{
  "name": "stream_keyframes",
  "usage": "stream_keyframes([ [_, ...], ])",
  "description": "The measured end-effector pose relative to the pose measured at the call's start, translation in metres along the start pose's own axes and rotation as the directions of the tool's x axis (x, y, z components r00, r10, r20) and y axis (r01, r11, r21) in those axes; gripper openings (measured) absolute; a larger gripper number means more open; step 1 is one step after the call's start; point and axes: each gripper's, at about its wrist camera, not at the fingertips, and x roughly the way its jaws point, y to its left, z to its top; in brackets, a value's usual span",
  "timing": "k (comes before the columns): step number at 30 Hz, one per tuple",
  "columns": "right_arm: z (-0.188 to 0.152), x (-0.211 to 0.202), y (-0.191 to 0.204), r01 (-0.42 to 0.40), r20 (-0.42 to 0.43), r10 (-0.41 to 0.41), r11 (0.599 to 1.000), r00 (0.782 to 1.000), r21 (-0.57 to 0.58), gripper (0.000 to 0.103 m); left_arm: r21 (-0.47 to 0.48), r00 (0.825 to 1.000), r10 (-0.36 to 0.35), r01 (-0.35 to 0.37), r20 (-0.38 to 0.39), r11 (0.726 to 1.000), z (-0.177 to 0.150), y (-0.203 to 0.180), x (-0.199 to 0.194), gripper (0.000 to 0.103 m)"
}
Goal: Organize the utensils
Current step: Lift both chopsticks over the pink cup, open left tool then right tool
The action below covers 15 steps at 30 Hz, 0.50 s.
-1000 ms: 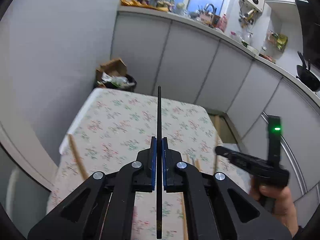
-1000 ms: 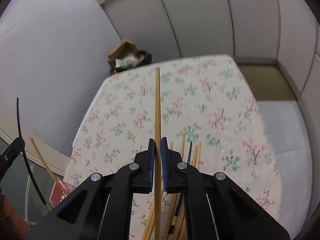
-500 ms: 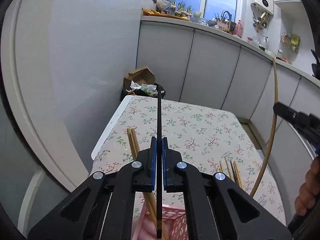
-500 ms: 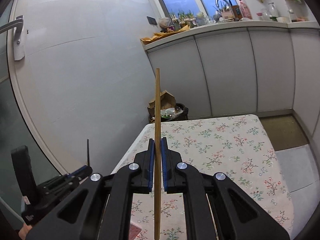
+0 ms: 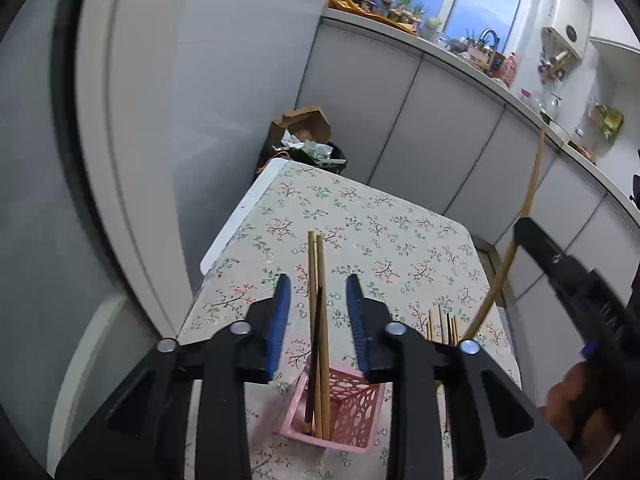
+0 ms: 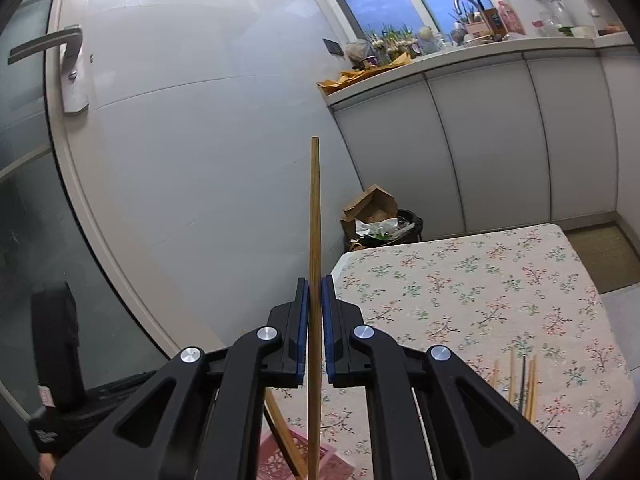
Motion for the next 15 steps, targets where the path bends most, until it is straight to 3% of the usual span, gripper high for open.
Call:
stream_keyframes([
  [2, -0.005, 0.004, 0.009, -0.004, 0.004, 0.004, 1.000, 1.000, -0.020, 0.007, 0.013, 0.999, 0.034, -0.033, -0.035, 0.999, 0.000, -0.002, -0.002, 0.040],
  [8, -0.025, 0.020, 0.021, 0.002, -0.021, -0.004, 0.997, 1.000, -0.080, 0.007, 0.047, 0.992, 0.104, -0.101, -0.072, 0.994, -0.003, 0.001, 0.006, 0.043],
  [12, -0.036, 0.032, 0.019, -0.009, -0.088, 0.001, 0.996, 0.996, -0.091, 0.007, 0.000, 0.992, 0.085, -0.085, -0.092, 0.996, -0.002, 0.014, 0.005, 0.043],
  [15, -0.042, 0.035, 0.021, -0.019, -0.142, 0.004, 0.994, 0.990, -0.104, 0.008, 0.019, 0.992, 0.097, -0.095, -0.077, 0.995, 0.000, 0.013, 0.000, 0.043],
])
